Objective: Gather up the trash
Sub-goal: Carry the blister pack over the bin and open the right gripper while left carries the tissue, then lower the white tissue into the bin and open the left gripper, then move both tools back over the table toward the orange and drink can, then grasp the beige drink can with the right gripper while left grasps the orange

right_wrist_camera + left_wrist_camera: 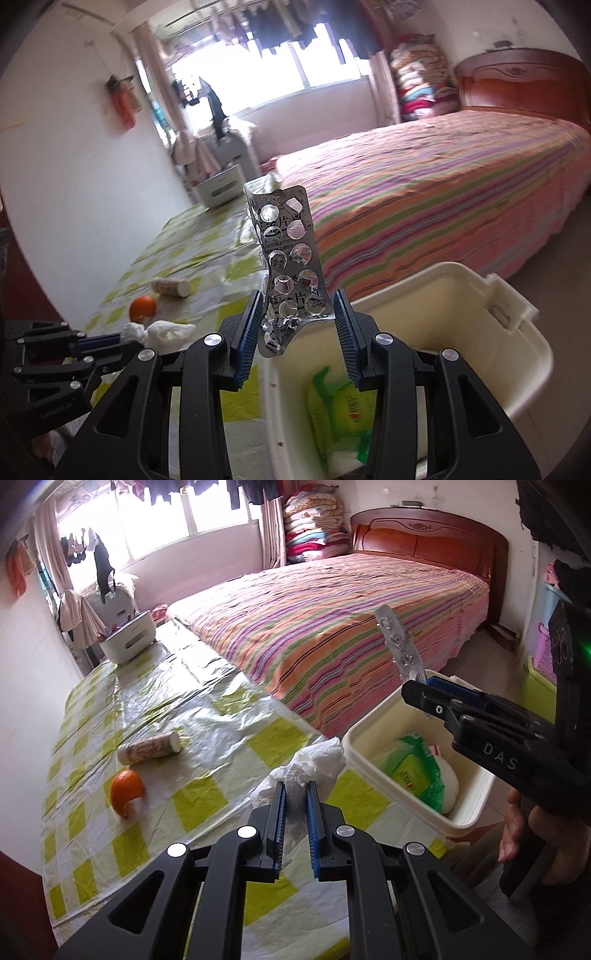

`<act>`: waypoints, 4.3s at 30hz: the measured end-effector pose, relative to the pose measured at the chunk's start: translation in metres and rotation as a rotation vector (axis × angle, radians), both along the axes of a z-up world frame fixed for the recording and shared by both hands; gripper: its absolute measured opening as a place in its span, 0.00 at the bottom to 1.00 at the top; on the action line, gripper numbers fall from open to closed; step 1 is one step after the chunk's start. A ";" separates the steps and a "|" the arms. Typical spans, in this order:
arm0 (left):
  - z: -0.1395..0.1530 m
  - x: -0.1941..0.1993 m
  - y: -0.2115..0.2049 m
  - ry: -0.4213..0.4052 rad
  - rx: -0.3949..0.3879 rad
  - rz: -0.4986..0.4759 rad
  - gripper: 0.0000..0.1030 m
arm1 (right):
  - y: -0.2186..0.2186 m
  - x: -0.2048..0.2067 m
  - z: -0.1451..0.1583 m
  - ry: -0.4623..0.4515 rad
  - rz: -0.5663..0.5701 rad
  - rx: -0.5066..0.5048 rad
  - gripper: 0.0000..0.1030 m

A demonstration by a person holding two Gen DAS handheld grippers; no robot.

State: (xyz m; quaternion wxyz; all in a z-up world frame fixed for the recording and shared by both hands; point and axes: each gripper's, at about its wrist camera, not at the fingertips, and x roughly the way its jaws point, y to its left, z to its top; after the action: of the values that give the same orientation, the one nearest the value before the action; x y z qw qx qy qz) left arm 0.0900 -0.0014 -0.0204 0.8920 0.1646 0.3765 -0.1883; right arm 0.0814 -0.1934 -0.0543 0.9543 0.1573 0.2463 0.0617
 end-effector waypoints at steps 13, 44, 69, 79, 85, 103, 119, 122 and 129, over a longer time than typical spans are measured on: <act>0.007 -0.003 -0.026 -0.004 -0.007 -0.060 0.11 | -0.023 -0.020 -0.001 -0.024 -0.213 0.001 0.67; -0.016 0.011 -0.117 0.101 -0.019 -0.168 0.13 | -0.113 -0.097 -0.007 -0.251 -0.585 0.390 0.88; 0.007 0.006 -0.070 0.021 -0.119 -0.054 0.74 | -0.103 -0.061 -0.020 -0.161 -0.479 0.383 0.90; 0.027 0.031 0.021 -0.041 -0.204 0.104 0.74 | -0.054 -0.037 -0.012 -0.121 -0.384 0.274 0.90; 0.040 0.056 0.079 -0.096 -0.206 0.164 0.74 | -0.008 -0.020 -0.004 -0.102 -0.276 0.205 0.90; 0.006 0.062 0.228 -0.016 -0.290 0.185 0.74 | 0.201 0.116 0.035 0.035 0.672 -0.309 0.67; -0.002 0.061 0.255 0.022 -0.322 0.224 0.74 | 0.308 0.231 -0.018 0.348 0.925 -0.617 0.53; -0.005 0.064 0.254 0.031 -0.312 0.222 0.74 | 0.310 0.237 -0.025 0.382 0.958 -0.659 0.53; -0.008 0.074 0.250 0.049 -0.313 0.214 0.74 | 0.318 0.252 -0.036 0.421 0.950 -0.613 0.31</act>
State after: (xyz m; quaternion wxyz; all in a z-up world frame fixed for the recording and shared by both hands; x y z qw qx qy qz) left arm 0.1640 0.2485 -0.0288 0.9121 -0.0217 0.3798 -0.1525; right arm 0.3332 0.1248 -0.0899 0.7550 -0.2434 0.4799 0.3748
